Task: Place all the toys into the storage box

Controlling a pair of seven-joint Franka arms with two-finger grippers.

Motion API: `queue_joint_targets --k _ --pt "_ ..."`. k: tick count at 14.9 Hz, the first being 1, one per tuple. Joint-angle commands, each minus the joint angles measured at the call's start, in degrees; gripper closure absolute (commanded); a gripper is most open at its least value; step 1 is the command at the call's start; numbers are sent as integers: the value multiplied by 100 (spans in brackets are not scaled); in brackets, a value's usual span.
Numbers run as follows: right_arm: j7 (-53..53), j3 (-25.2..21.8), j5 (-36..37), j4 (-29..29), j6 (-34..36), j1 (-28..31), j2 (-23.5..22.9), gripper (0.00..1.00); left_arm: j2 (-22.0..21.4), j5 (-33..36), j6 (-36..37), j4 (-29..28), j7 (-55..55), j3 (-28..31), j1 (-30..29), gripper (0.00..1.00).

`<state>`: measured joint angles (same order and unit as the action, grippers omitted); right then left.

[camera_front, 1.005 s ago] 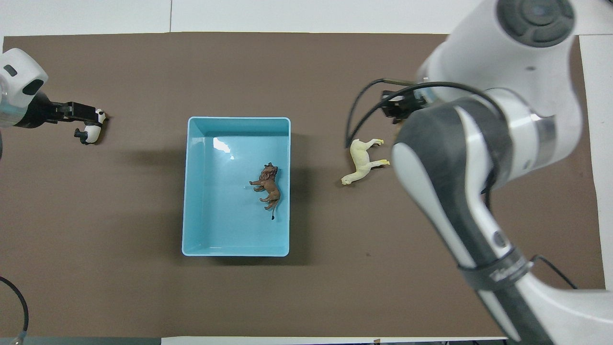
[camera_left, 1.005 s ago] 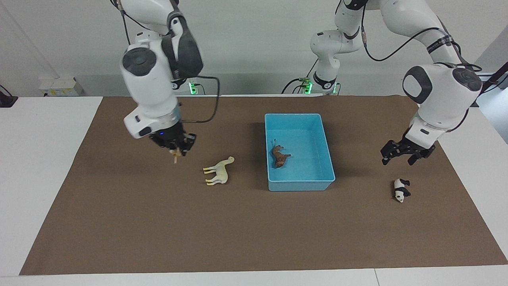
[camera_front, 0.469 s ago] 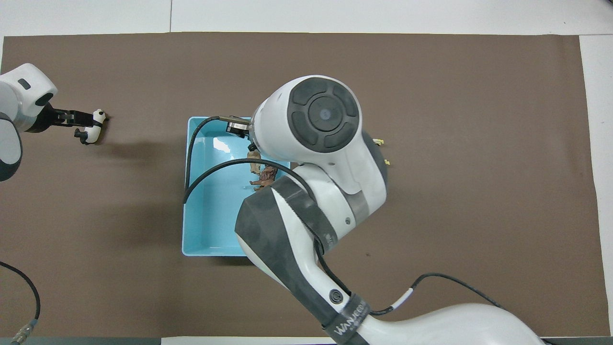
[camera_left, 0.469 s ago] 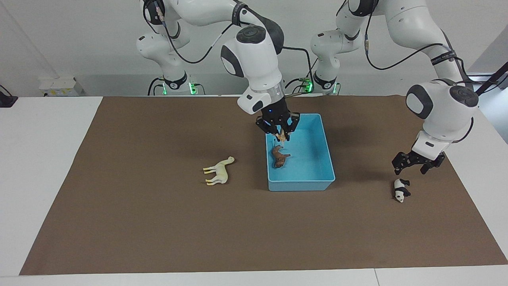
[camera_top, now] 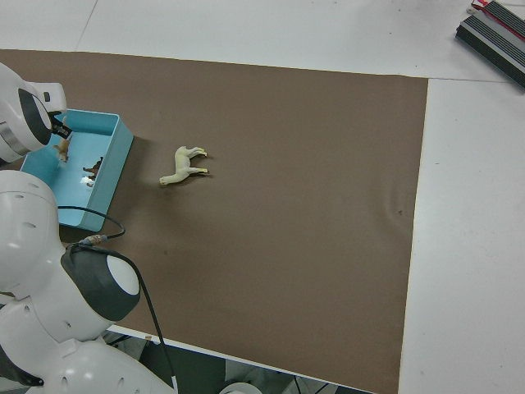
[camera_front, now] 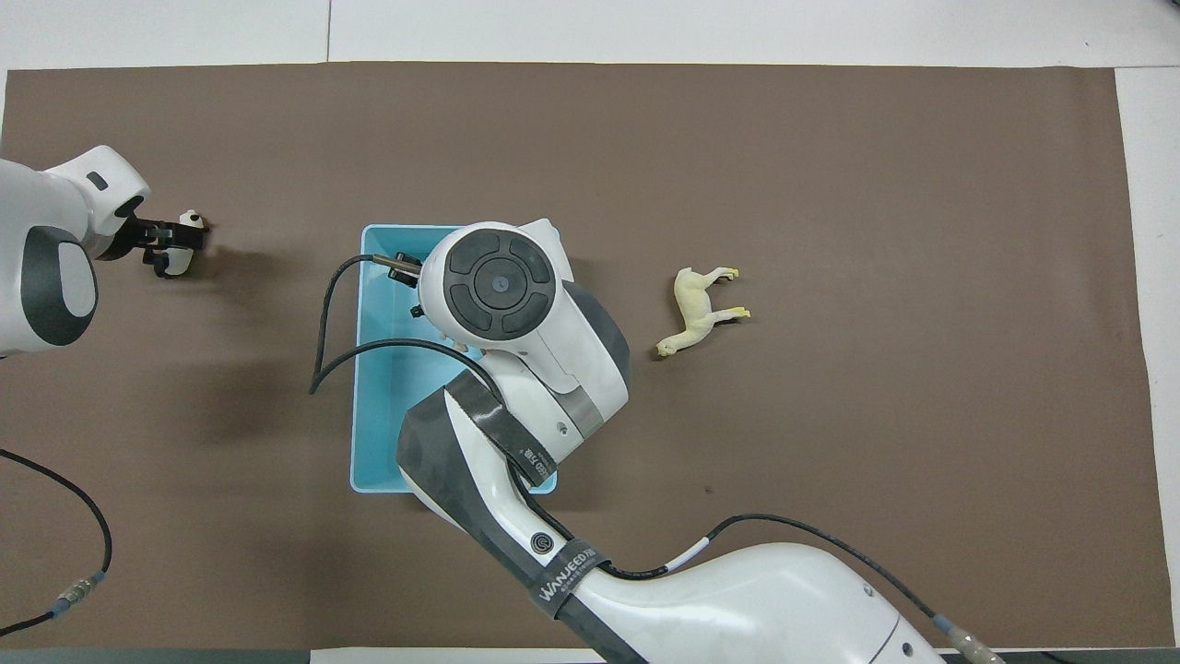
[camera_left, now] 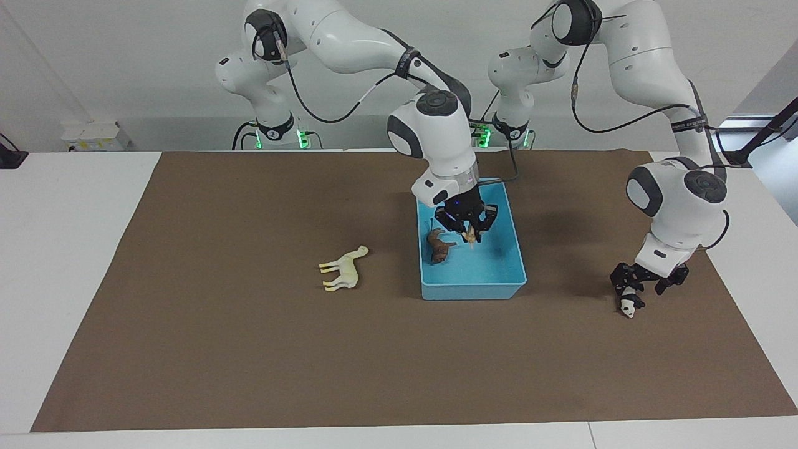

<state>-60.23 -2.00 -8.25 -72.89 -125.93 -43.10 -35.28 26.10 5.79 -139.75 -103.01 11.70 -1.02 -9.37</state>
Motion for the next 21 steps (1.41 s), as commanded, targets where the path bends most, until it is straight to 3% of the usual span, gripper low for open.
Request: queue_joint_targets --k 1,2,3,4,5,6,8,10,13,16,18,21 --pt "-235 -46 86 449 778 -5 -5 0 18 150 -245 -148 25 -47 -48 0" --pt "-226 -72 86 581 1164 73 21 0 18 141 -272 -184 16 -47 5 0" --pt "-174 -194 95 618 1594 135 117 0 9 141 -281 -228 -10 -47 31 13" --pt "-52 -378 208 618 1946 205 327 0 -8 141 -289 -315 -36 -47 31 40" --pt "324 -449 496 583 2089 232 494 0 -8 141 -203 -247 -19 -47 31 87" --pt "562 -476 699 548 2177 302 505 0 -8 141 7 -98 -10 -47 31 100" --pt "966 -503 807 259 2179 635 557 0 18 141 744 341 -19 -47 49 100" --pt "2307 -512 807 -337 2039 1030 785 0 -43 80 1429 684 -54 -56 154 100" --pt "3155 -512 798 -1776 576 1338 1198 0 -498 -296 3186 1274 -579 -109 557 100" --pt "4157 -512 798 -2895 -527 1497 1322 0 -1194 -666 3945 1011 -2104 -117 1522 100" --pt "4370 -512 798 -3082 -782 1489 1261 0 -1300 -711 4131 915 -3038 -117 2234 100" --pt "4397 -512 798 -3249 -1038 1392 1155 0 -1581 -921 3843 258 -4094 -117 3026 100"
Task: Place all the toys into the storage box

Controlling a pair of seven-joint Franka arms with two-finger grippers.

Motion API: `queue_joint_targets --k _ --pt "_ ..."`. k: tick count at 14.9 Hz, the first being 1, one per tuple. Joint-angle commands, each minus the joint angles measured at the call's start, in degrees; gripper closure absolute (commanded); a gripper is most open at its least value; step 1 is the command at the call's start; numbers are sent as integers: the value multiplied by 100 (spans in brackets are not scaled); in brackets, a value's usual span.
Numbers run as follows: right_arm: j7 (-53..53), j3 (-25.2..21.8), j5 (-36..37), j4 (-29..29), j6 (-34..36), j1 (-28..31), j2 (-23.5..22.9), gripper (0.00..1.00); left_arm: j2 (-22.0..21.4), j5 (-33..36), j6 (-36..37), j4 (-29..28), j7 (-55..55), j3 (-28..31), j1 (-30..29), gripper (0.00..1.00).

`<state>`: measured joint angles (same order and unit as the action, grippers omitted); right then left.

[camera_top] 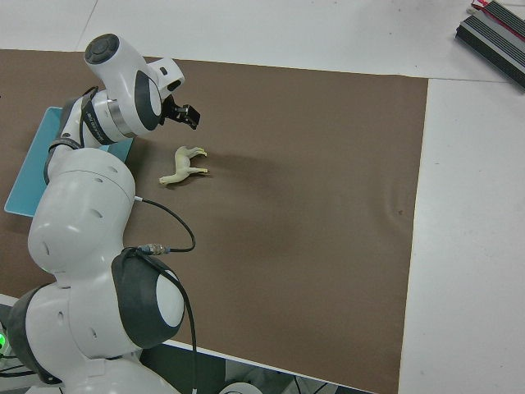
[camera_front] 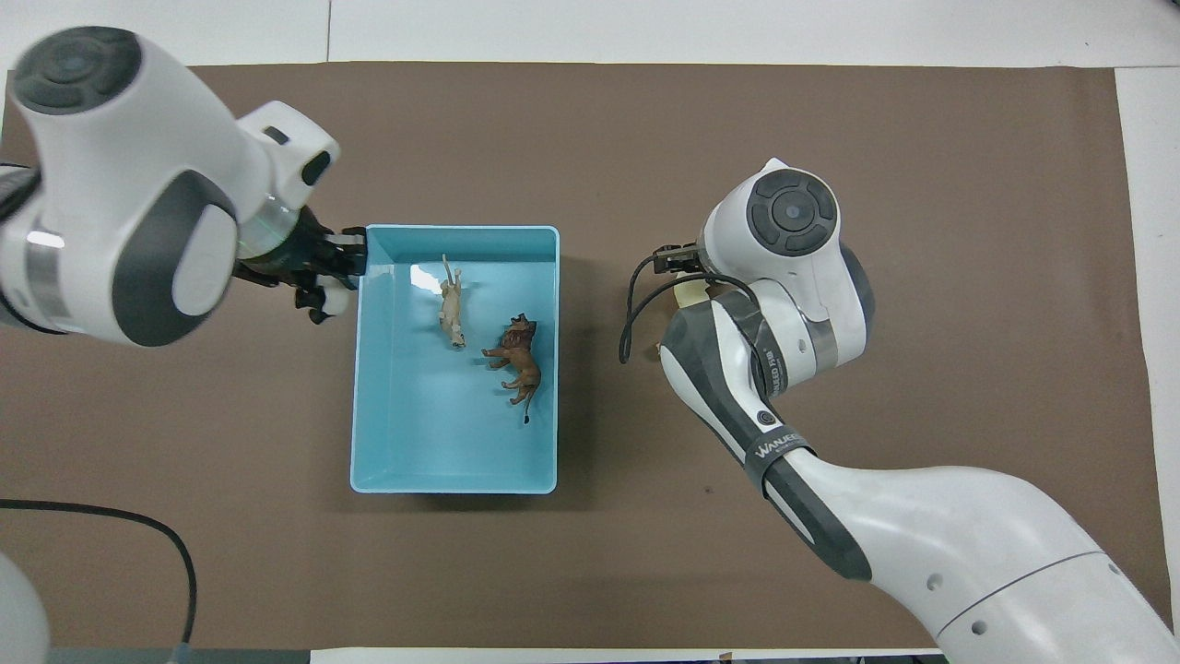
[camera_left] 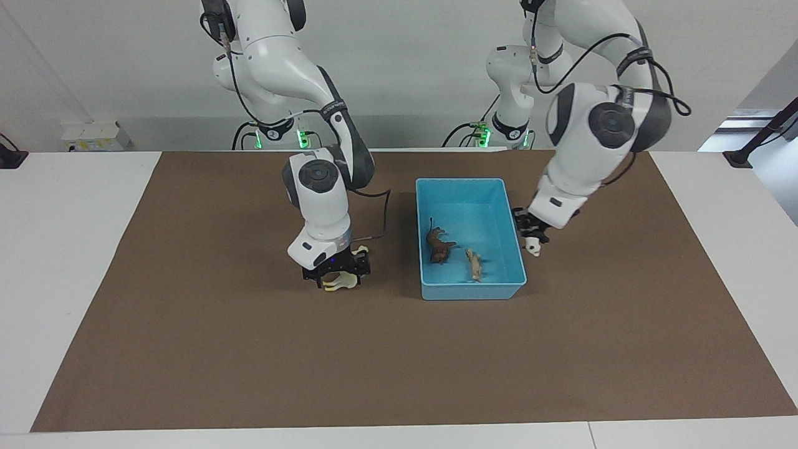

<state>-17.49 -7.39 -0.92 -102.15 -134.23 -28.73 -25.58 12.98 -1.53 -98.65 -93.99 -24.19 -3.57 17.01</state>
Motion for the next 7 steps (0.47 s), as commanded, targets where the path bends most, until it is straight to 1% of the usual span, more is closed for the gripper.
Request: queue_joint_targets --k 1,2,3,4,5,6,7 --pt "132 36 66 -437 -357 -97 176 0 -375 -215 -608 -942 -768 138 617 100" --pt "176 27 66 -603 -541 -107 185 0 -445 -224 -908 -1163 -1084 138 811 100" --pt "202 36 66 -805 -787 -107 185 0 -463 -225 -1041 -1252 -1253 138 900 100" --pt "203 27 66 -972 -1050 -141 185 0 -464 -242 -1051 -1244 -1263 138 927 81" --pt "194 27 66 -1096 -1244 -159 176 0 -455 -338 -1043 -1192 -1272 138 927 38" --pt "194 27 66 -1166 -1325 -151 176 4 -446 -356 -1077 -1157 -1246 146 927 0" --pt "185 27 66 -1185 -1334 -151 176 15 -429 -356 -1078 -1121 -1219 146 892 0"
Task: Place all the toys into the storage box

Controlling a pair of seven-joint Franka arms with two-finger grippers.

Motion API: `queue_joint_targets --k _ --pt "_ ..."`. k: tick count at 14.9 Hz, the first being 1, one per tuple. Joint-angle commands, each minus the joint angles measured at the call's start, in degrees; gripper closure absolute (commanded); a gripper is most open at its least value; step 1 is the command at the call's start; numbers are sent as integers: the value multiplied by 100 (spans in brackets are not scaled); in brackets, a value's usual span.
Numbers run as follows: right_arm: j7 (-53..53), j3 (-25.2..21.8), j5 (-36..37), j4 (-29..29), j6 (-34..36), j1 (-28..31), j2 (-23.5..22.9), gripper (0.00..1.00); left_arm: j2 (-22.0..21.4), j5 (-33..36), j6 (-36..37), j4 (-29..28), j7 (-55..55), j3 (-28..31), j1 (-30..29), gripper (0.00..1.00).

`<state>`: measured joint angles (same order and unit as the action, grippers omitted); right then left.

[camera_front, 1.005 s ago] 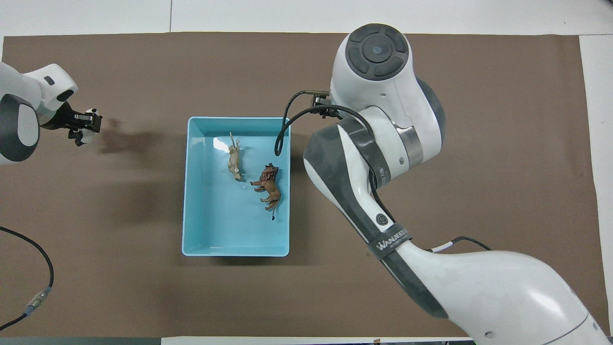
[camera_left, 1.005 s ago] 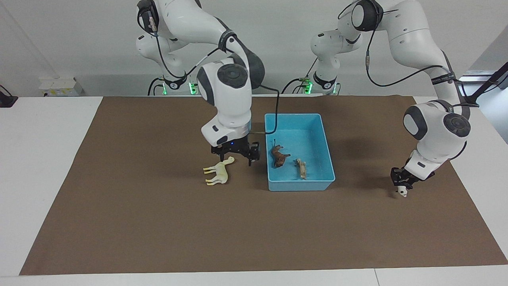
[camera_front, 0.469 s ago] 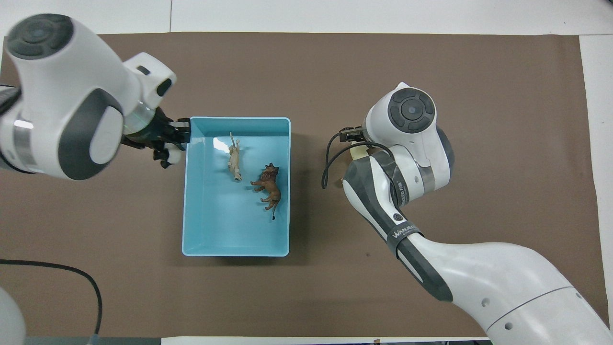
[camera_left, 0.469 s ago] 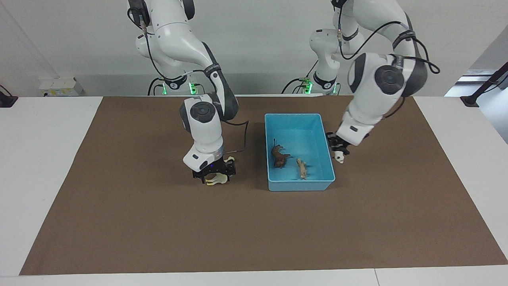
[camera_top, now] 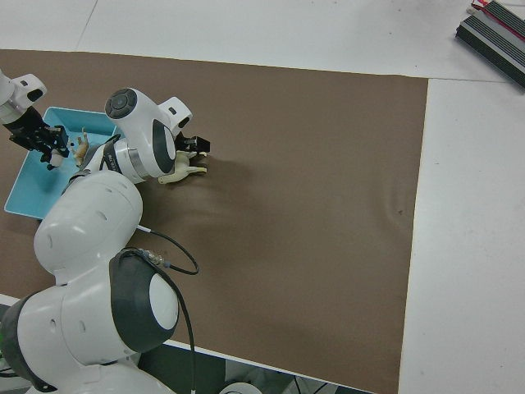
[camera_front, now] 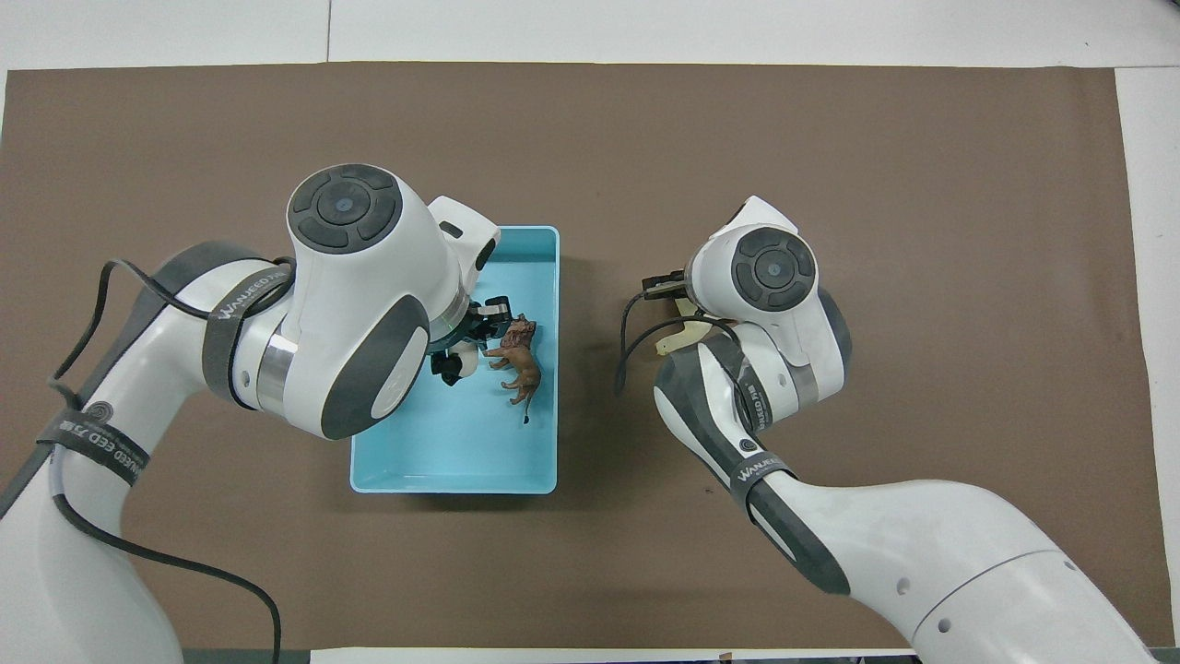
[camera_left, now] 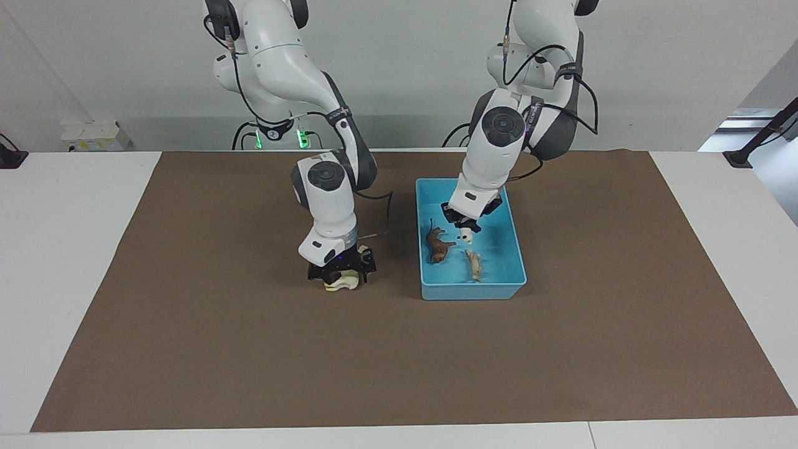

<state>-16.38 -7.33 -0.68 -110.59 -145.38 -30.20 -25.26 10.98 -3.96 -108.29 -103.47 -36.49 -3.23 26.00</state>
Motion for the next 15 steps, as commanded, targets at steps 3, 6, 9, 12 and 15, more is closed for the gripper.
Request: queue_joint_targets --k 3,6,9,12,15 --pt "38 21 42 -402 -236 -3 161 74 -254 -114 -9 54 194 173 -208 0" --pt "-119 21 -11 -200 87 -12 153 100 -263 -61 369 589 432 173 -744 0" --pt "-338 21 -2 807 1385 -47 118 100 -482 -44 808 828 1099 173 -1209 0" --pt "-882 91 -90 2519 3107 -109 -101 100 -825 -44 1204 846 2081 182 -1711 0" --pt "-1917 276 -432 4313 4140 -318 -619 100 -817 368 1652 1223 2620 191 -1826 0"
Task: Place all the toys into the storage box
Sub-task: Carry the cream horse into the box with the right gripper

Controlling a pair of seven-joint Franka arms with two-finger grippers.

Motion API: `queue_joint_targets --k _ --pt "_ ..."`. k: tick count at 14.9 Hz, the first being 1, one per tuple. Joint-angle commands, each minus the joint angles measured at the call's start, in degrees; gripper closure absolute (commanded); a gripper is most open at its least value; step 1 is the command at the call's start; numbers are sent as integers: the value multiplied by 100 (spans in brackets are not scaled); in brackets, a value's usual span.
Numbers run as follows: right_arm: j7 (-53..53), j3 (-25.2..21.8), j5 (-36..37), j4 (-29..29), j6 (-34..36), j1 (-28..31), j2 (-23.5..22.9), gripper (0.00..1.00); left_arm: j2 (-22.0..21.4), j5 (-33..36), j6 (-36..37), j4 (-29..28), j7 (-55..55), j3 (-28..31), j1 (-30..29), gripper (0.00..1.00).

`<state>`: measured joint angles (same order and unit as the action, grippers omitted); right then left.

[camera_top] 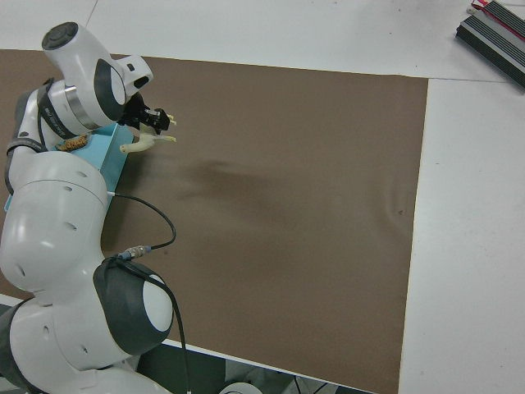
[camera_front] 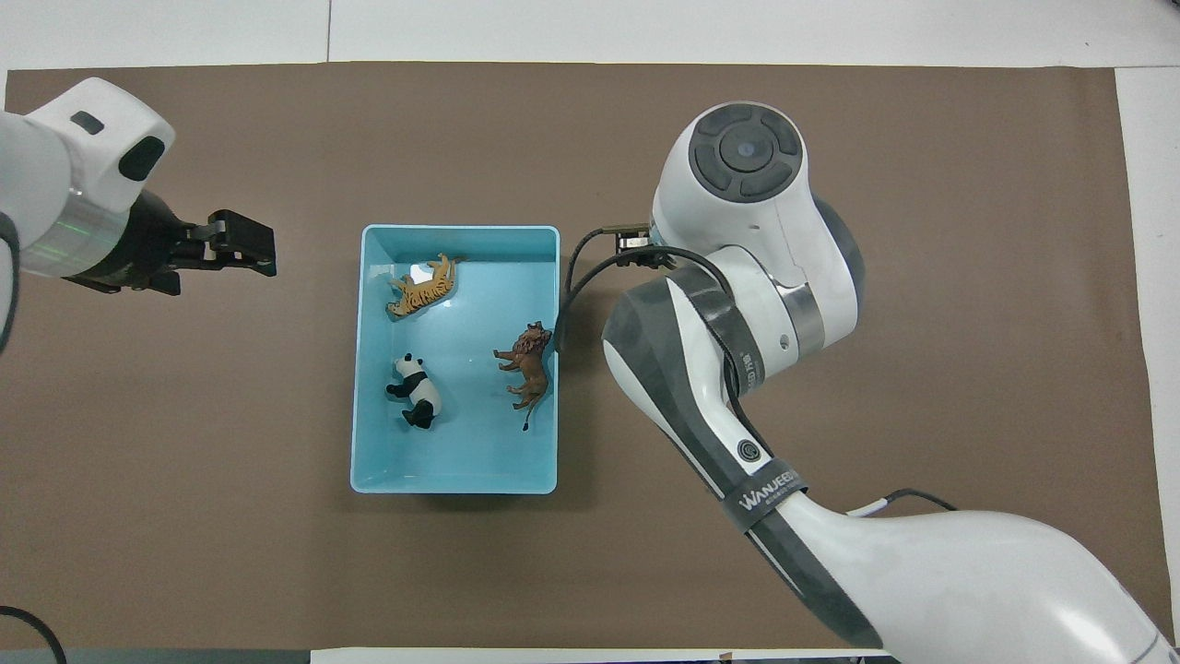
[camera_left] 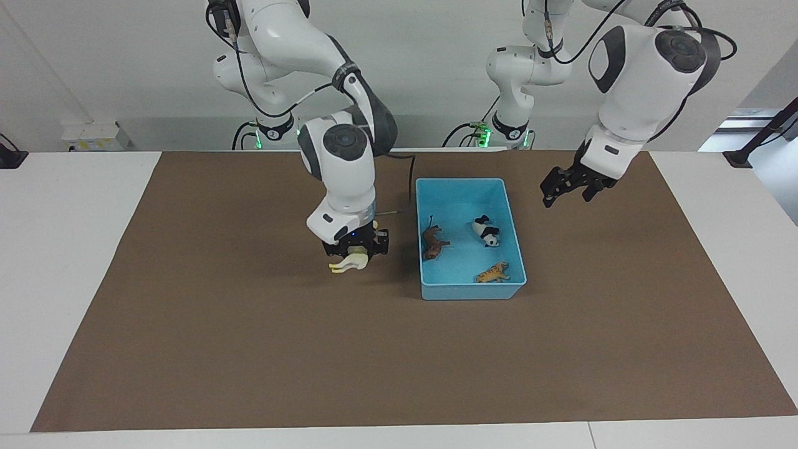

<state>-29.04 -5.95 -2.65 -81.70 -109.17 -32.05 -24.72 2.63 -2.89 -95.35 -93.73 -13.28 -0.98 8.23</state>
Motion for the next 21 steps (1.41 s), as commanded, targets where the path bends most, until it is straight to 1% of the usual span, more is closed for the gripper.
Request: queue_joint_targets --k 1,2,3,4,6,7,8,9,11,12,14,16,17,18,19,21 --pt "-1187 138 -358 1786 398 -317 -875 100 35 306 507 276 352 -34 -23 0" --pt "-1714 147 -524 1929 -47 -511 -964 100 53 307 656 319 362 -43 -14 0" --pt "-2119 138 -743 1913 -487 -678 -991 100 79 272 858 494 362 -51 -32 0" --pt "-2454 138 -928 1904 -892 -836 -1026 100 62 219 860 583 379 -43 -67 0" --pt "-2572 138 -992 1869 -1220 -978 -1061 100 27 0 851 583 388 -86 -242 0" --pt "-2581 138 -1009 1747 -1386 -1048 -1061 100 -26 -10 877 575 388 -121 -286 0" --pt "-2589 138 -1018 1554 -1544 -1066 -1009 100 -200 -10 964 523 405 -139 -295 0" --pt "-2659 138 -1018 1483 -1520 -1075 -974 1 -263 -10 983 470 449 -139 -313 0" --pt "-3333 138 -1053 1526 -1345 -1136 -973 0 -290 -10 816 312 563 -166 -392 0" --pt "-3589 138 -1036 1569 -1161 -1137 -982 0 -290 -10 833 320 720 -174 -418 0" --pt "-3679 95 -1036 1675 -836 -1119 -956 0 -298 -10 859 276 897 -157 -410 0" --pt "-3610 59 -957 1667 -545 -1014 -676 0 -430 -10 878 101 950 -148 -410 0" --pt "-3574 -19 -730 1597 -474 -953 -518 0 -439 -10 903 91 907 -157 -366 0" --pt "-3504 -107 -554 1474 -248 -796 -290 0 -448 -10 895 83 898 -174 -357 0" --pt "-3182 -134 -517 1438 7 -568 -148 0 -448 -1 886 109 898 -192 -418 0" --pt "-2024 -152 -500 1394 535 3 10 0 -457 -1 842 83 959 -236 -532 0"
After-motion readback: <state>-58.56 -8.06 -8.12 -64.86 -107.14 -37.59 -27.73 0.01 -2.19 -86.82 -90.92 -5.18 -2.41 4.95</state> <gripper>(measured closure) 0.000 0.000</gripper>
